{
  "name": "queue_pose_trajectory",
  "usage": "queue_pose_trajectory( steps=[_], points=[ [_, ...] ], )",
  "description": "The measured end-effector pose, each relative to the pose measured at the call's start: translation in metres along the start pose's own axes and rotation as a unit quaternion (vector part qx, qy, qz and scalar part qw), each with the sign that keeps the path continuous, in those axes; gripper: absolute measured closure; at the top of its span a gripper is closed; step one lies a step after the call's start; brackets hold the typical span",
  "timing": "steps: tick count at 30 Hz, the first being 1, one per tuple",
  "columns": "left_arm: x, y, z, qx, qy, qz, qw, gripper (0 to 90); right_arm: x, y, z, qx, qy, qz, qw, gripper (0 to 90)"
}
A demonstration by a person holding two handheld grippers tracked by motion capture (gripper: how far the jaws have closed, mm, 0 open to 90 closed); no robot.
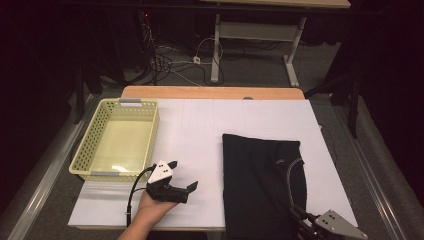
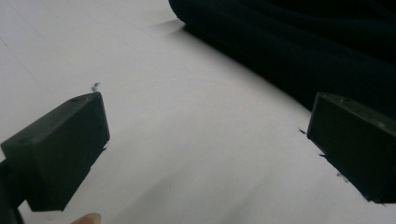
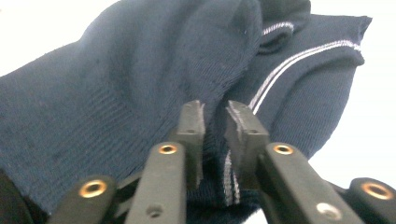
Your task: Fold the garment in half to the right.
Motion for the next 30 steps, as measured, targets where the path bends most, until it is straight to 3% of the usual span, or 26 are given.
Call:
queue_pose_trajectory(
  steps=[6,12,15,20,21,23,28,30],
  points=[
    [-0.002,0.0,0.001,0.008,0.003,0.009,0.9999,0.0,-0.001,0.014,-0.005,-0.029,0.014,0.009,0.9994,63.9],
    [-0.003,0.0,0.002,0.008,0.003,0.012,0.9999,0.0,-0.002,0.03,-0.003,-0.038,0.022,0.01,0.999,62.6],
    [-0.002,0.0,0.002,0.008,0.0,0.012,0.9999,0.0,-0.005,0.051,0.007,-0.034,0.014,-0.001,0.9993,62.1],
    [-0.002,0.0,0.002,0.009,-0.006,0.014,0.9998,0.0,-0.019,0.085,0.037,-0.024,-0.005,0.0,0.9997,52.7],
    [-0.002,0.0,0.002,0.009,-0.006,0.014,0.9998,0.0,-0.019,0.085,0.037,-0.024,-0.005,0.0,0.9997,52.7],
    [-0.002,0.0,0.002,0.01,-0.008,0.014,0.9998,0.0,-0.029,0.104,0.065,0.004,-0.011,0.009,0.9999,50.6],
    [-0.003,0.0,0.002,0.009,-0.008,0.018,0.9998,0.0,-0.038,0.121,0.094,0.026,-0.019,0.019,0.9993,51.6],
    [-0.003,0.0,0.002,0.009,-0.009,0.018,0.9998,0.0,-0.041,0.125,0.103,0.036,-0.019,0.025,0.9989,56.5]
  ],
)
Point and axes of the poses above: each handheld gripper's, and its own axes: z roughly forward along the jaws, y roughly out of its top, x roughly to its left, the point moved 4 cm from there along z, roughly forward along the jaws, and after that the axes turned 10 degrees about x, right-handed, at the moved point
